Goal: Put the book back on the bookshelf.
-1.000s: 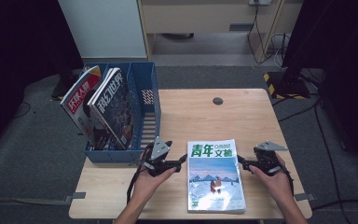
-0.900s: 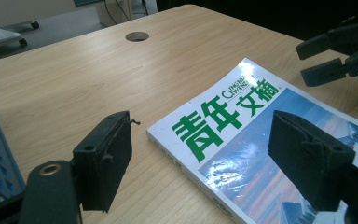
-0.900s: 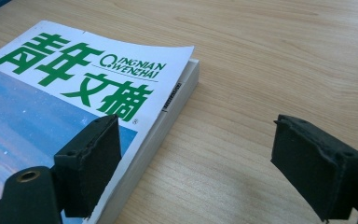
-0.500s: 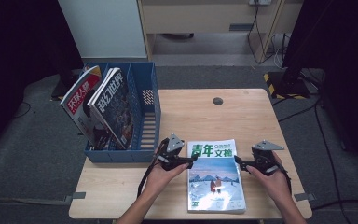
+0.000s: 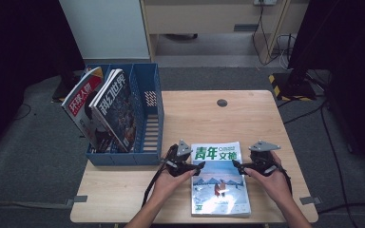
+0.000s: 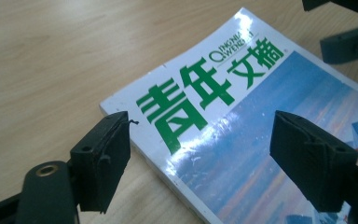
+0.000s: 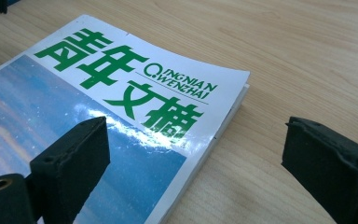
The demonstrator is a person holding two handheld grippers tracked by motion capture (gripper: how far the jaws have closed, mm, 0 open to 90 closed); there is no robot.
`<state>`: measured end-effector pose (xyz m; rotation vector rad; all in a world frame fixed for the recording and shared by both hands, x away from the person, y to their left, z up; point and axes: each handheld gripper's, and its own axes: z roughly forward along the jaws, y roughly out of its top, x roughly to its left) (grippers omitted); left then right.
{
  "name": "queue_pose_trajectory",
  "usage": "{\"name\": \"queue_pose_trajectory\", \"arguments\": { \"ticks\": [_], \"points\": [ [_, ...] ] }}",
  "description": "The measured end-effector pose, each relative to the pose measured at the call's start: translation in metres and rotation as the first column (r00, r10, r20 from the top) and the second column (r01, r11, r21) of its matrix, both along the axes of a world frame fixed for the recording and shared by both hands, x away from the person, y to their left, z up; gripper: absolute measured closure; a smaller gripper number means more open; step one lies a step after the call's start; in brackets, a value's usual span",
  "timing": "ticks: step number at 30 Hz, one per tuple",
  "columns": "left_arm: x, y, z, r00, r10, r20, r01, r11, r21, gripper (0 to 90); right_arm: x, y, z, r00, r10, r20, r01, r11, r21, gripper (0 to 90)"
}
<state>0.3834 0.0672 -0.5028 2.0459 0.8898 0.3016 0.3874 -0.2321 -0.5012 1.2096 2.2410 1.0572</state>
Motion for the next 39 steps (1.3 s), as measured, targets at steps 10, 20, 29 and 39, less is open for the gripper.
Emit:
{"name": "queue_pose_trajectory", "arguments": {
  "ticks": [10,20,29,39],
  "points": [
    [-0.002,-0.002,-0.015,0.9966,0.009,-0.082,-0.009,0.9999,-0.006,17.1,0.030,0.002,-0.017,0.9941,0.006,-0.108,-0.006,1.000,0.004,6.7],
    [-0.006,-0.007,-0.030,0.9914,0.027,-0.128,-0.029,0.9995,-0.015,12.4,0.032,0.007,-0.025,0.9892,0.032,-0.143,-0.027,0.999,0.036,5.7],
    [-0.005,-0.008,-0.032,0.9932,0.032,-0.112,-0.035,0.9992,-0.021,11.0,0.032,0.010,-0.031,0.9856,0.016,-0.168,0.001,0.995,0.100,4.7],
    [-0.005,-0.009,-0.033,0.9942,0.039,-0.101,-0.041,0.9989,-0.024,10.5,0.027,0.017,-0.032,0.9877,0.028,-0.154,-0.011,0.994,0.111,4.9]
  ]
}}
